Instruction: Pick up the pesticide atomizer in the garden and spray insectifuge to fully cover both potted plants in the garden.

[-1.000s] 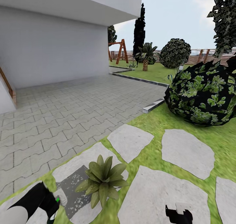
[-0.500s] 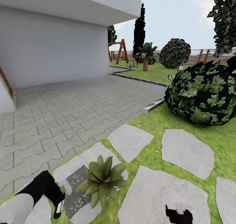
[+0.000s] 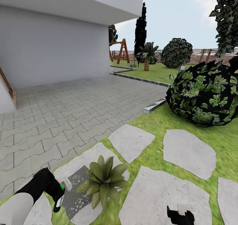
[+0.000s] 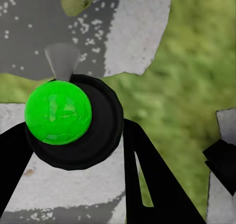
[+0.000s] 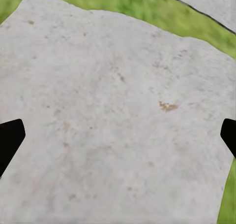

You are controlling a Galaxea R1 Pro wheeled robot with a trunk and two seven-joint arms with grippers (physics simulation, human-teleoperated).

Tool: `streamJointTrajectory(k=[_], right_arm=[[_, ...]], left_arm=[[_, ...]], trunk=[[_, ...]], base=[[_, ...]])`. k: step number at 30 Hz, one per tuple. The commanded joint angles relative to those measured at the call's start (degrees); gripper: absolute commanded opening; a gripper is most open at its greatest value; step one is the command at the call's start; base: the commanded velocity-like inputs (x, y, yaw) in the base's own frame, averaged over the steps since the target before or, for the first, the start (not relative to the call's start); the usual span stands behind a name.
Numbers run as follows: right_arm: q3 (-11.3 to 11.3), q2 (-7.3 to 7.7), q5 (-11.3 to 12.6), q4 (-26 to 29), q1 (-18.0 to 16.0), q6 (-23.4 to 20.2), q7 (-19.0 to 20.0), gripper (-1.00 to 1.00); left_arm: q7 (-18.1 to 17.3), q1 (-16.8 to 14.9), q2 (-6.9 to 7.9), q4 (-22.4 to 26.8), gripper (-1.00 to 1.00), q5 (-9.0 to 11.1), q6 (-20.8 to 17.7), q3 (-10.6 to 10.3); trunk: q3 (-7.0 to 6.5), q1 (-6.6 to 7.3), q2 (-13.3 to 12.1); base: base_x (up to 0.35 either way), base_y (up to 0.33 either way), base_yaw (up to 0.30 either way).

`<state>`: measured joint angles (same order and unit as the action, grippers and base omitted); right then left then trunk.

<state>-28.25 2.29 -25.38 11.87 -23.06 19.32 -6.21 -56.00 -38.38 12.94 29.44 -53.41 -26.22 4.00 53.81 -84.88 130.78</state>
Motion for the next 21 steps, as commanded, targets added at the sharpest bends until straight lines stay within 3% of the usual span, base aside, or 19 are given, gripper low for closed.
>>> streamJointTrajectory(k=[1, 8, 12, 21], right_arm=[[-0.35, -0.01, -0.57, -0.10, -0.06, 0.20, -0.21, 1.00], [-0.35, -0.01, -0.56, -0.10, -0.05, 0.20, -0.21, 1.00], [-0.32, -0.01, -0.61, -0.10, -0.05, 0.21, -0.21, 1.00], [-0.31, -0.01, -0.62, -0.04, -0.08, 0.25, -0.21, 1.00]], left_arm=[[-0.35, -0.03, -0.09, 0.09, -1.00, -0.27, -0.49, 0.31], [-0.13, -0.03, -0.26, 0.09, -1.00, -0.45, -0.50, 0.25], [2.44, 0.06, -0.11, 0.03, -1.00, -0.55, -0.50, 0.22], [3.06, 0.34, 0.36, -0.20, -1.00, -0.64, -0.50, 0.26]], trunk=[[0.14, 0.01, 0.02], [0.77, 0.01, 0.02], [1.13, 0.01, 0.02], [3.20, -1.96, 3.63]], base=[[0.000, 0.000, 0.000], [0.000, 0.000, 0.000], [0.000, 0.000, 0.000], [0.000, 0.000, 0.000]])
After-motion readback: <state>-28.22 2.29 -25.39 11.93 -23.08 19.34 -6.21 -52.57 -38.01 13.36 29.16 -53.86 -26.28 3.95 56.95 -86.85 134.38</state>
